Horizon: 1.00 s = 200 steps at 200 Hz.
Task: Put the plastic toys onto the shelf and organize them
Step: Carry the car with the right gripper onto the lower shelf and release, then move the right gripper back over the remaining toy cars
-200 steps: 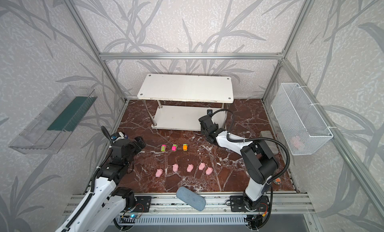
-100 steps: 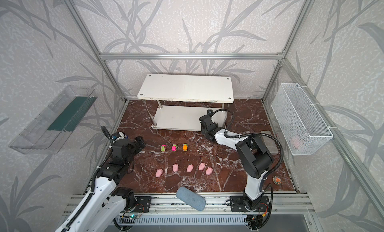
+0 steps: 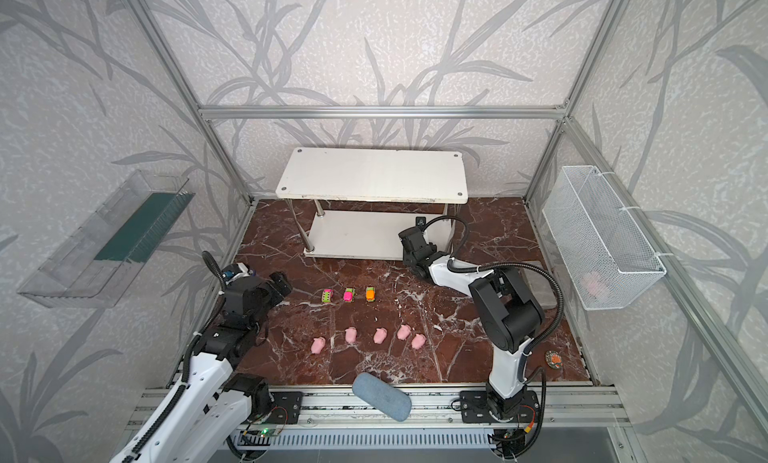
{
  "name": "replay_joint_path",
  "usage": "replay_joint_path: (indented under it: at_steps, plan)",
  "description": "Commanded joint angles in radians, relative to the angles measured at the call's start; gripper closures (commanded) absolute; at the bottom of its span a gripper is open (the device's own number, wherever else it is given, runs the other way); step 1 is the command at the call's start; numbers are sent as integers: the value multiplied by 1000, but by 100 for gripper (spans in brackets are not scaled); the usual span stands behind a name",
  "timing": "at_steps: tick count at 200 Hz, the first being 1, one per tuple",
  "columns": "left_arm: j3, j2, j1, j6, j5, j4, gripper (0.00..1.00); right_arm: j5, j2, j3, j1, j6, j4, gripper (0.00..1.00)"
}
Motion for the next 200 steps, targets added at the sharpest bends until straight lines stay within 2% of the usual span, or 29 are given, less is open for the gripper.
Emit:
replay_joint_path:
  at_steps: [1, 74, 105, 138, 179, 200]
  plan:
    - [-12, 0, -2, -10, -11, 1, 5, 6, -5, -6, -9, 11, 21, 55]
    - [-17, -3, -2, -12, -14, 0, 5, -15, -87, -77, 3, 13, 75, 47]
    - [-17, -5, -2, -13, -14, 0, 5, -12, -134, -128, 24, -2, 110, 40]
    - [-16, -11, -2, -11, -17, -7, 4, -4, -246, -190, 64, -16, 120, 34]
    - [-20, -36, -1, -12, -29, -21, 4, 41, -421, -285, 221, -12, 58, 30]
    - [-30, -49, -3, -17, -34, -22, 4, -14, -462, -305, 313, 38, -6, 30]
